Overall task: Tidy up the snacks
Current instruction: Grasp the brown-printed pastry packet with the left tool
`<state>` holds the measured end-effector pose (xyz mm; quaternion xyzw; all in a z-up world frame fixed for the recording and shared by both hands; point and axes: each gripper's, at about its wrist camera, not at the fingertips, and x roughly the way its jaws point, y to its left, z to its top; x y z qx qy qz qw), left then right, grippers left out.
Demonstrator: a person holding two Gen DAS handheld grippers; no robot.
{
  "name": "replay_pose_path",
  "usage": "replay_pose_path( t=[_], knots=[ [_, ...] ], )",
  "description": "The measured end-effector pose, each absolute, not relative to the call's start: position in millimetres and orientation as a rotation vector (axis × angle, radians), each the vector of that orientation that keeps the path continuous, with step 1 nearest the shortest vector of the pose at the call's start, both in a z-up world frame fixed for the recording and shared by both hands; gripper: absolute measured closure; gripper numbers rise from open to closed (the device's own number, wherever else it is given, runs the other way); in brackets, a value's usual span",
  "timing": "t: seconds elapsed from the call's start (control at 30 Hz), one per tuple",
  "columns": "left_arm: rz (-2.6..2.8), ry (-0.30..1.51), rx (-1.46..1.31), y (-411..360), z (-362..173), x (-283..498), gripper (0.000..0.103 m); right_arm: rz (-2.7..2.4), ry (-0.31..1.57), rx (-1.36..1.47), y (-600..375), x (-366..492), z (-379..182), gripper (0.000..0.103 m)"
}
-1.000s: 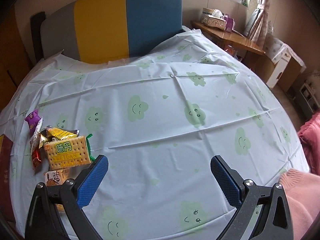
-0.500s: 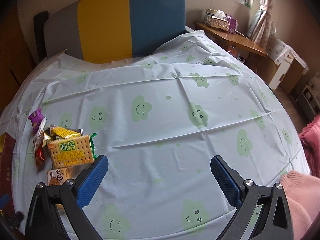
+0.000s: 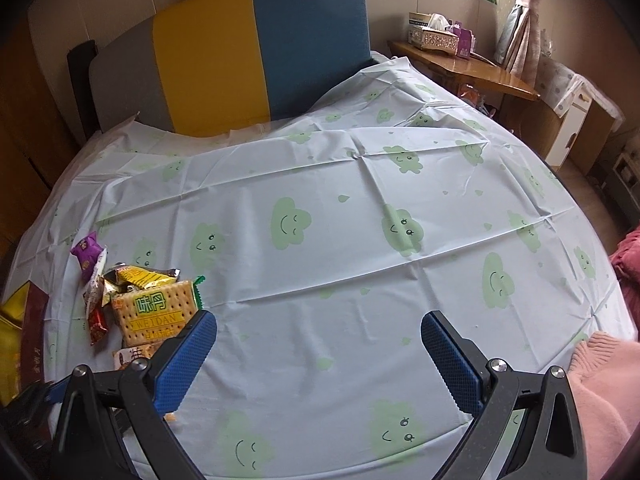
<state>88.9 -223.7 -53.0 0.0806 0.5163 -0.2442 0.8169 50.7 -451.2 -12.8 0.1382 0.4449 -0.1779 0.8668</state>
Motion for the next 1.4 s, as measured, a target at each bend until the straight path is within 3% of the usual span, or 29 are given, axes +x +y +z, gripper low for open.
replay_pose_path(
  t=[0.23,0.3,0.83,1.13,1.2,1.27,1.4],
  knots=[
    [-0.471,1.154,0.178,-247,-82,110,0.020,-0.357,0.936,0.300,-453,53,-15,0.000],
    [-0.480,1.116,0.180,-243,-79,106,0.040,-0.354,0.941,0.300,-453,53,-16,0.000],
    [-0.481,1.035,0.212,-144,-77,47,0.041,-0.278,1.030,0.291,-440,61,-34,0.000],
    [-0.491,0.967,0.210,-138,-84,38,0.040,-0.179,1.100,0.220,-405,67,-47,0.000],
    [-0.500,0.958,0.199,-135,-84,38,0.040,-0.163,1.110,0.201,-399,68,-49,0.002],
    [-0.506,0.951,0.193,-134,-85,38,0.041,-0.141,1.110,0.189,-394,68,-49,0.012],
    [-0.509,0.939,0.181,-133,-85,37,0.041,-0.074,1.110,0.172,-379,75,-46,0.021]
  ],
)
